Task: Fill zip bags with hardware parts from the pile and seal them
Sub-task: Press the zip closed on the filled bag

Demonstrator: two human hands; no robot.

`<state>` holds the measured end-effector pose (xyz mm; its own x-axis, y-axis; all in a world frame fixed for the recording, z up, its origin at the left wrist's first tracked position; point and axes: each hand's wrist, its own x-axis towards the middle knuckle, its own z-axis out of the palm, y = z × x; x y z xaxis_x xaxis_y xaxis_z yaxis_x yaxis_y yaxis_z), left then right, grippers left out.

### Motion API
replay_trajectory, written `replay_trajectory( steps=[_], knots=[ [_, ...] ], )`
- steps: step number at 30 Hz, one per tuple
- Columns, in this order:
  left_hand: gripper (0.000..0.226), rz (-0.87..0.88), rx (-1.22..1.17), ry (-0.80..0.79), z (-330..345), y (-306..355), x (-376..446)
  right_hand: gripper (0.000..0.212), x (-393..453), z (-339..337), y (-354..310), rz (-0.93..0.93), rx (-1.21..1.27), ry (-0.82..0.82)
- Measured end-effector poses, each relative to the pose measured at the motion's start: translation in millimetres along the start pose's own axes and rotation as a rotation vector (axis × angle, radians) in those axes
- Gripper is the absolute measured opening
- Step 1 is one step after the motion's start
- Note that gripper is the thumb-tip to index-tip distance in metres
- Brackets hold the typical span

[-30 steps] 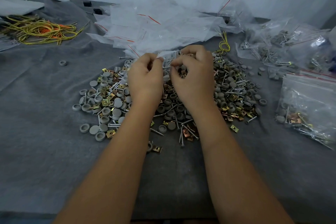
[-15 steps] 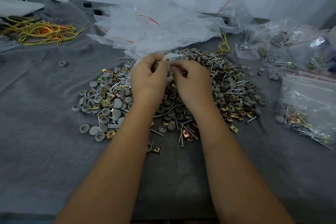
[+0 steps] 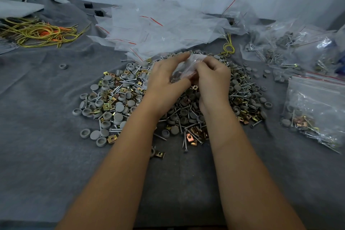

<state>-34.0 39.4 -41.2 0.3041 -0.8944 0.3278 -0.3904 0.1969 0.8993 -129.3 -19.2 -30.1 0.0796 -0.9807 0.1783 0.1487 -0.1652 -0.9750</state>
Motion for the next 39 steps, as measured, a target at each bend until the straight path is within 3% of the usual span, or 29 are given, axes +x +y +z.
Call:
replay_trajectory(
  steps=[3,11,15,19,24,28,31,35,39],
  knots=[
    [0.069,0.089,0.148,-0.068,0.7,-2.1,3.4,0.026,0.1,0.2,-2.7,0.015,0.126,0.036],
    [0.034,0.047,-0.134,0.041,2.7,2.9,0.5,0.017,-3.9,-0.9,-11.2,0.017,0.401,0.045],
    [0.023,-0.003,-0.288,0.134,-1.3,5.9,0.0,0.035,-0.1,-3.5,-9.7,0.006,0.305,0.055],
    [0.013,-0.023,-0.408,0.200,-5.7,6.6,0.8,0.025,-0.8,-1.8,-8.8,-0.037,0.237,-0.094],
    [0.015,-0.069,-0.419,0.382,-5.0,7.0,5.6,0.017,-0.7,0.0,-3.3,-0.099,0.116,-0.105],
    [0.022,-0.058,-0.279,0.499,-7.1,4.3,6.6,0.019,1.7,-0.9,-1.5,-0.147,0.002,-0.105],
    [0.026,-0.058,-0.279,0.521,-8.3,4.7,7.4,0.021,1.2,-0.6,-1.1,-0.166,-0.054,-0.111],
    [0.031,-0.115,-0.450,0.495,-8.5,3.8,9.0,0.016,-0.4,-1.3,-2.8,-0.167,0.002,-0.126],
    [0.023,-0.088,-0.425,0.458,-6.1,2.2,7.9,0.010,-2.1,-1.6,-5.5,-0.115,0.106,-0.153]
  ],
)
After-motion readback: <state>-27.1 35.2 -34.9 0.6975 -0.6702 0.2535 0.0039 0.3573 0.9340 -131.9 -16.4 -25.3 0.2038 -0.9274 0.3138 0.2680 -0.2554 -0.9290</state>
